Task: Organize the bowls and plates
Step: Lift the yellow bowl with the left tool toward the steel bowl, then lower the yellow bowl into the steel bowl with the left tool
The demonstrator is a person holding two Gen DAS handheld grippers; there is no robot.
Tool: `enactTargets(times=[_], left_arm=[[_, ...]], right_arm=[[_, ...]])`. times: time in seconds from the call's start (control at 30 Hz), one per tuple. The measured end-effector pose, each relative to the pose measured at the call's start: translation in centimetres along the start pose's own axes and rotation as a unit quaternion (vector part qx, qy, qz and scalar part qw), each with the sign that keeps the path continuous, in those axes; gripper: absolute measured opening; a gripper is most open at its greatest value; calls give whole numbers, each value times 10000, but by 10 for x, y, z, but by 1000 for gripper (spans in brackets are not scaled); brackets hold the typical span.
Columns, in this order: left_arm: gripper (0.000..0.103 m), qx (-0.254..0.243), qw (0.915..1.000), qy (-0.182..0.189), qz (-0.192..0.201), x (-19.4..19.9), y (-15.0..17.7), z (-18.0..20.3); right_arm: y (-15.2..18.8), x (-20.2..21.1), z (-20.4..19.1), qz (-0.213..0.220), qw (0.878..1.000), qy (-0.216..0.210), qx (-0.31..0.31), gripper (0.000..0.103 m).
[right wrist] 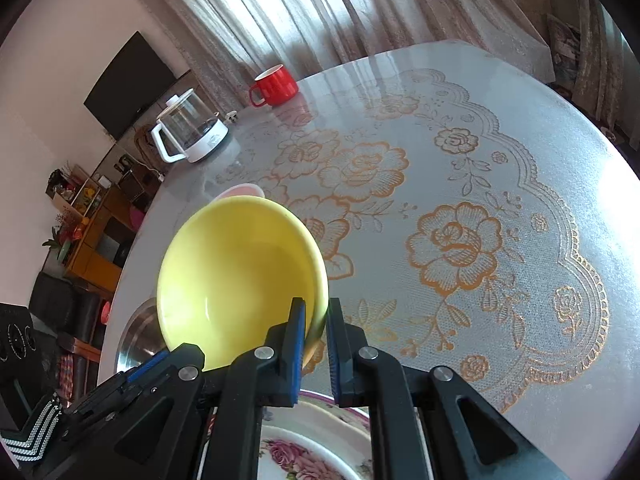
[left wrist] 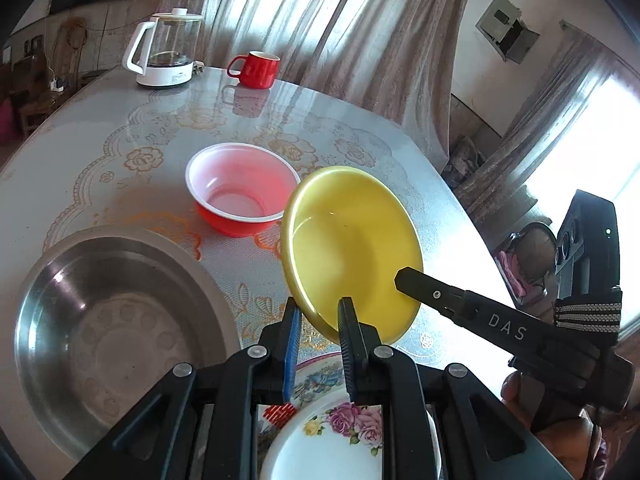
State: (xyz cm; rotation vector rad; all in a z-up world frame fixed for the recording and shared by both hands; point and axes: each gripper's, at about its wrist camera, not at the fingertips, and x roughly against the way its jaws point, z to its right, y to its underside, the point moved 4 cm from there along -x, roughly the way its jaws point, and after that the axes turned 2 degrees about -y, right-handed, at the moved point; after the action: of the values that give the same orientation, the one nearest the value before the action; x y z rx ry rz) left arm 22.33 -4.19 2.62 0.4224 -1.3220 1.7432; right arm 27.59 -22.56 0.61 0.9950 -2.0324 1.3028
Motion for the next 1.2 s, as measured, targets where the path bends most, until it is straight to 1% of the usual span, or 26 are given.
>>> enactTargets(times=[0.13, 0.3, 0.5, 0.67, 0.9, 1.2], left_arm=[[18, 80, 9998, -54, 175, 18, 1, -18], [18, 285, 9991, -93, 294, 42, 8, -46], [18, 481, 9981, -221, 322, 58, 20, -77], [18, 666, 9969, -308, 291, 63, 33, -100], [18, 868, 9952, -409, 180, 62, 47, -122], [19, 960, 9941, -494, 52, 56, 56, -131]], right_arm=[[4, -1, -25, -18, 9997, -117, 223, 9], [12, -8, -56, -110, 9983, -305, 478, 9], [28, -21, -90, -294, 9952, -515, 776, 9], [41, -37, -112, -514, 9924, -576, 961, 10], [59, -57, -127, -861, 9879, -541, 1173, 11], [72, -66, -129, -1033, 9849, -488, 1298, 13]])
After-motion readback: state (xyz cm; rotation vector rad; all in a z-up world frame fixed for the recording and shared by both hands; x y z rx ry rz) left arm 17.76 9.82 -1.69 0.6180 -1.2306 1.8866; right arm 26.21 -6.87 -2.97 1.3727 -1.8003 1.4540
